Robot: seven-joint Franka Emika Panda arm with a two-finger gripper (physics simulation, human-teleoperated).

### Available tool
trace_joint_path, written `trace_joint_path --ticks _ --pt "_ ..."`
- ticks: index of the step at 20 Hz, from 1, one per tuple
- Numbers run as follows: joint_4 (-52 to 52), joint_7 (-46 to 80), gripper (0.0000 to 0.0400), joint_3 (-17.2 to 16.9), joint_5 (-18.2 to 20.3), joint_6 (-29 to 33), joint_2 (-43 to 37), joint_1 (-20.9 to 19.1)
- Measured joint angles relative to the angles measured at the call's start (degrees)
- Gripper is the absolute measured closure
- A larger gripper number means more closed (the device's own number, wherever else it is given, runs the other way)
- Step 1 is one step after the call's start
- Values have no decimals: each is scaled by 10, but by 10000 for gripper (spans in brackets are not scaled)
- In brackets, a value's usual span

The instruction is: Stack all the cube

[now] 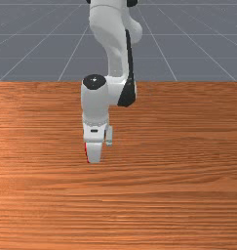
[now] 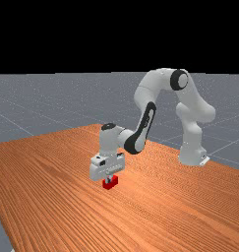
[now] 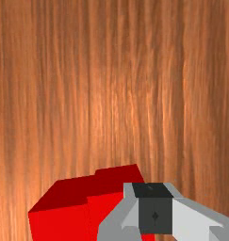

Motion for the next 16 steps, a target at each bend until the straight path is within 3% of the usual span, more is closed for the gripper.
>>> trace_joint_path --ticks 5,10,11,12,16 --pt "35 -76 400 4 13 -20 18 -63" --pt "118 -62 400 -1 10 -23 103 -55" --pt "138 -61 110 1 9 -2 115 -53" --pt "150 -61 0 2 9 10 123 -53" --pt "125 -53 0 5 13 65 112 -49"
